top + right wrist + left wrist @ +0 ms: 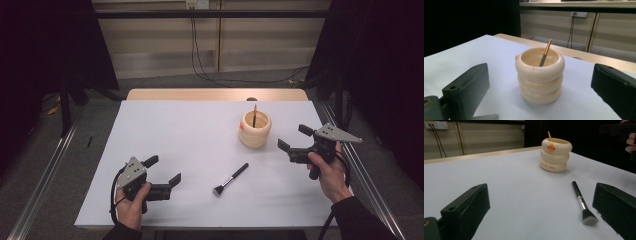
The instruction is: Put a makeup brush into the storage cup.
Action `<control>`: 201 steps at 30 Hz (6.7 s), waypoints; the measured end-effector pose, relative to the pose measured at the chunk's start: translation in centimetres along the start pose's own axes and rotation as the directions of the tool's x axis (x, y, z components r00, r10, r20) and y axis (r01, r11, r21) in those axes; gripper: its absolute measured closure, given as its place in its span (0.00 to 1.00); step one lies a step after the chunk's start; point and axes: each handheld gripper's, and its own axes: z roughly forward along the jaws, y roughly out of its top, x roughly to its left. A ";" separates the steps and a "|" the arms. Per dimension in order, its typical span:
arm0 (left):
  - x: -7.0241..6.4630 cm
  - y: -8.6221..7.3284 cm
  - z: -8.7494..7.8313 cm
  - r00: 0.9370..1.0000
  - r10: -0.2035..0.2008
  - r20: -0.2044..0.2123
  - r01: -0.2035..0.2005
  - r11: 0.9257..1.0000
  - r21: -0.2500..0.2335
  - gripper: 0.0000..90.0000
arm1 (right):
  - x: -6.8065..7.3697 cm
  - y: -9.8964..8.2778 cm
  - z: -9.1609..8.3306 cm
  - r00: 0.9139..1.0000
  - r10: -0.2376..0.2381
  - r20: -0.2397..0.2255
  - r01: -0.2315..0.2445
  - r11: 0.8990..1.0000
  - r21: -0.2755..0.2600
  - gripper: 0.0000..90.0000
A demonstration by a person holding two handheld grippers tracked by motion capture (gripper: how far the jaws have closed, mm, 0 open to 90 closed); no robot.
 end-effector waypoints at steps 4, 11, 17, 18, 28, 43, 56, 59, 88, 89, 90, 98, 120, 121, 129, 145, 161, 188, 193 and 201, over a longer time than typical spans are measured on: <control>0.0 0.0 0.0 1.000 0.002 -0.003 -0.002 1.000 0.000 0.01 | 0.3 -0.8 -0.7 1.000 0.000 0.009 0.000 1.000 0.018 0.02; 0.0 0.0 -0.1 1.000 0.008 -0.004 -0.008 1.000 0.002 0.01 | 0.9 -1.9 -2.6 1.000 -0.001 0.016 0.000 0.999 0.050 0.02; 0.0 0.0 -0.1 1.000 0.010 -0.006 -0.010 1.000 0.005 0.01 | 1.0 -2.5 -4.1 0.999 0.027 0.039 -0.029 0.999 0.038 0.02; 0.0 0.0 -0.1 1.000 0.005 -0.004 -0.005 1.000 0.002 0.01 | 1.1 -2.6 -4.5 0.999 0.030 0.036 -0.032 0.999 0.041 0.02; -0.3 0.1 -0.4 1.000 0.015 -0.010 -0.015 1.000 -0.017 0.01 | 1.7 -4.2 -7.0 0.997 0.045 0.066 -0.047 0.998 0.035 0.02; -0.2 0.1 -0.7 1.000 0.020 -0.001 -0.020 1.000 -0.016 0.01 | 2.6 -5.8 -8.1 0.995 0.020 0.102 -0.024 0.999 0.040 0.03; -0.3 0.2 -0.7 1.000 0.024 0.002 -0.024 1.000 -0.012 0.01 | 2.7 -5.7 -8.1 0.997 0.018 0.070 -0.019 1.000 0.011 0.02; -0.4 0.2 -0.7 1.000 0.003 0.002 -0.003 1.000 -0.027 0.01 | 2.7 -5.7 -8.0 0.998 0.017 0.060 -0.018 1.000 0.005 0.02; -2.0 3.9 2.3 0.995 0.063 0.082 -0.061 0.998 -0.034 0.01 | 2.9 -5.6 -7.8 1.000 -0.006 0.011 0.006 1.000 0.001 0.01; -1.9 4.0 2.4 0.994 0.068 0.082 -0.065 0.997 -0.038 0.01 | 3.0 -5.6 -7.8 1.000 -0.004 0.010 0.004 1.000 0.001 0.01; -2.0 4.1 2.4 0.996 0.066 0.063 -0.063 0.997 -0.036 0.01 | 3.0 -5.6 -7.7 1.000 -0.007 0.007 0.007 1.000 0.000 0.01; -1.6 4.4 3.2 0.995 0.048 0.082 -0.046 0.999 -0.027 0.01 | 3.0 -5.6 -7.7 1.000 -0.007 -0.005 0.007 1.000 0.003 0.01; -3.6 5.6 6.4 0.984 0.067 0.162 -0.074 0.996 0.039 0.02 | 3.0 -5.6 -7.6 1.000 -0.005 0.001 0.005 1.000 -0.001 0.01; -3.5 5.7 6.6 0.982 0.075 0.173 -0.083 0.996 0.041 0.02 | 3.0 -5.6 -7.6 1.000 -0.007 0.003 0.007 1.000 0.000 0.01; -4.0 6.5 8.1 0.980 0.082 0.183 -0.084 0.996 0.001 0.02 | 3.0 -5.6 -7.6 1.000 -0.007 -0.002 0.007 1.000 0.000 0.02; -6.1 8.2 10.6 0.968 0.119 0.220 -0.109 0.992 -0.059 0.02 | 2.9 -5.6 -7.7 1.000 -0.013 0.000 0.013 1.000 -0.003 0.02; -6.6 8.9 11.4 0.969 0.139 0.206 -0.147 0.989 0.028 0.03 | 2.9 -5.6 -7.7 1.000 -0.007 0.001 0.007 1.000 0.004 0.01; -7.0 8.0 13.5 0.957 0.072 0.280 -0.197 0.872 0.449 0.14 | 3.0 -5.6 -7.6 1.000 -0.007 0.004 0.006 1.000 0.005 0.01; -6.9 7.8 13.8 0.960 0.075 0.269 -0.209 0.830 0.517 0.17 | 2.9 -5.6 -7.6 1.000 -0.006 0.005 0.006 1.000 0.006 0.01; -6.9 7.3 14.4 0.950 0.091 0.299 -0.270 0.718 0.641 0.28 | 3.0 -5.6 -7.6 1.000 -0.009 -0.005 0.009 1.000 0.012 0.01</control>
